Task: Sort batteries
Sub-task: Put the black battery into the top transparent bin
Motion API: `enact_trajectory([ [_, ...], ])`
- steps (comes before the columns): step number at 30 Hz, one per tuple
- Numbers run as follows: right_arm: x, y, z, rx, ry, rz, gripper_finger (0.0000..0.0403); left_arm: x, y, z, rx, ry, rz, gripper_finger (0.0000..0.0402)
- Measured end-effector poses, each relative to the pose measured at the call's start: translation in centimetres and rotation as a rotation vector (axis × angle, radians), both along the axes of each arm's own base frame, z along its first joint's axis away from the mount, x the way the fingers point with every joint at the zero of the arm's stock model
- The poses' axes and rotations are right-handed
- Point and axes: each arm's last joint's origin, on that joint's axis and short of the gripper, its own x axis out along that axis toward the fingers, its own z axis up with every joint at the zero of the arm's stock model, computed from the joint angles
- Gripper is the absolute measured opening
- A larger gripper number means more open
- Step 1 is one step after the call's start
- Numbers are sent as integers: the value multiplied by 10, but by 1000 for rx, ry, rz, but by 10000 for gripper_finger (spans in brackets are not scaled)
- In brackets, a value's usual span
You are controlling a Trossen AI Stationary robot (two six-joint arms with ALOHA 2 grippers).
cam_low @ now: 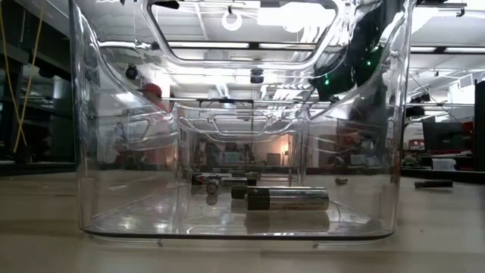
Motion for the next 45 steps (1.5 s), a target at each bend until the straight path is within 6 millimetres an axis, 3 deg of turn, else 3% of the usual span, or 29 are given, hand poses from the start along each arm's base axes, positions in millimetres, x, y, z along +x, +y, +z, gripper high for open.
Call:
enact_trajectory([
  [3, 8, 16, 2, 16, -47, 91, 0, -2, -2, -4, -20, 33, -4, 158],
  [6, 16, 46, 11, 0, -101, 200, 0, -4, -3, -10, -57, 77, 6, 159],
  [13, 36, 167, 19, 146, -576, 443, 0, -8, -8, -39, -180, 155, 51, 158],
  [18, 28, 245, 5, 300, -691, 523, 0, -6, -15, -65, -307, 156, 46, 158],
  [23, 27, 295, -25, 415, -693, 599, 0, -5, -24, -74, -379, 124, 41, 158],
  [26, 38, 308, -44, 402, -648, 626, 0, -4, -28, -74, -377, 110, 30, 158],
  [32, 65, 319, -56, 350, -554, 716, 0, -4, -35, -73, -403, 87, 21, 159],
  [38, 67, 315, -48, 299, -479, 811, 0, -4, -38, -73, -388, 67, 38, 159],
  [45, 66, 312, -25, 289, -564, 883, 0, 0, -38, -68, -400, -3, 29, 159],
])
